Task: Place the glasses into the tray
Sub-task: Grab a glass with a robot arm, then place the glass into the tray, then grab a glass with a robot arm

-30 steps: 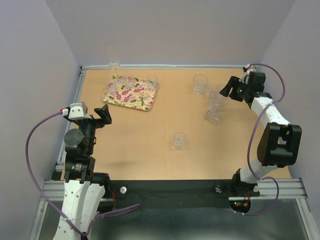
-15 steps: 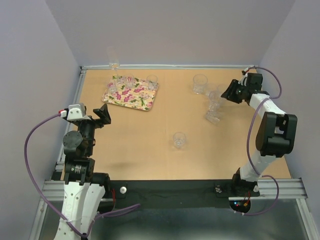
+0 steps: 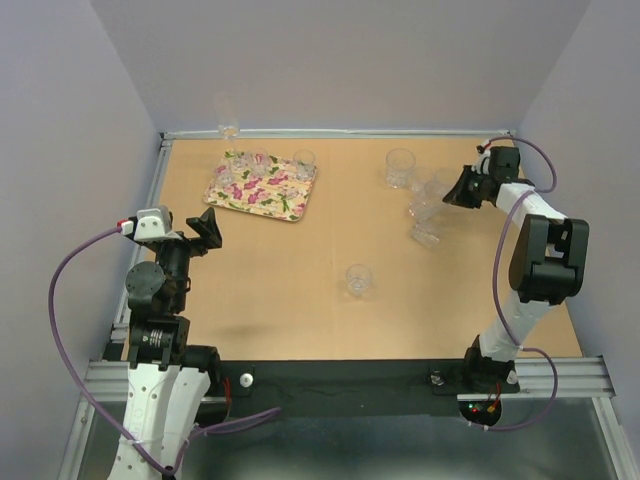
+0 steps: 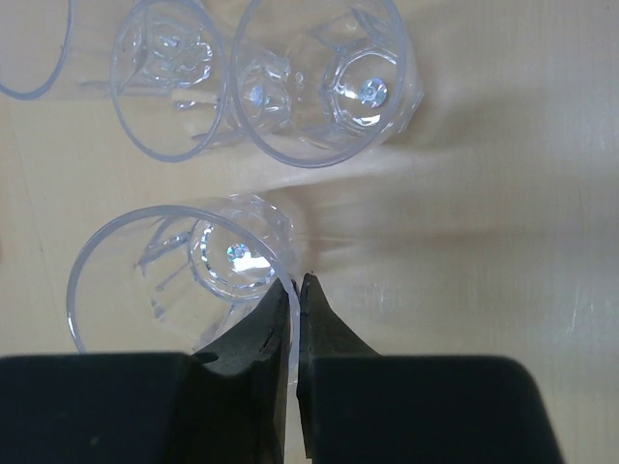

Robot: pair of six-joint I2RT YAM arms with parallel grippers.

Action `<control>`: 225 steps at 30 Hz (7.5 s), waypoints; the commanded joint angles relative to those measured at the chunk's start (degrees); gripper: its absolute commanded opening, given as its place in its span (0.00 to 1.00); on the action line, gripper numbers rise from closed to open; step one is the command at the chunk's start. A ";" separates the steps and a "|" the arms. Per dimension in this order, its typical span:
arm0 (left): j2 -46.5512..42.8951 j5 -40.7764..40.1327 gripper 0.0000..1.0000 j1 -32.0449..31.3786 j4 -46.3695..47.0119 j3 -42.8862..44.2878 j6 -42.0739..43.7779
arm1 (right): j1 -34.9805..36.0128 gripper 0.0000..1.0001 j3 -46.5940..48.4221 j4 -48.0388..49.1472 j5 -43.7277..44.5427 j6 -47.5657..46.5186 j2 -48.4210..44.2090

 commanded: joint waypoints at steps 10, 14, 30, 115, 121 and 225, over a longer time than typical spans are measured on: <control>-0.57 0.79 0.99 -0.25 3.00 -0.69 1.10 | 0.23 0.00 7.14 -0.54 -25.23 -10.39 -3.28; -0.57 0.70 0.99 -0.25 3.00 -0.77 1.19 | 1.10 0.00 8.99 -0.54 -28.75 -11.28 -2.84; 0.05 0.08 0.98 -0.25 3.17 -0.86 1.28 | 16.03 0.01 18.82 -1.16 -26.92 -15.32 2.52; 2.86 -1.41 0.98 -0.08 3.26 -0.69 1.89 | 42.76 0.11 58.21 -0.10 27.40 5.51 36.01; 2.77 -1.41 0.98 -0.08 3.26 -0.69 1.89 | 42.77 0.35 58.30 -0.10 27.40 5.60 36.10; 16.30 33.58 0.96 -12.72 10.38 -0.78 -9.44 | 19.21 0.99 -19.66 1.74 -18.22 -39.14 -33.86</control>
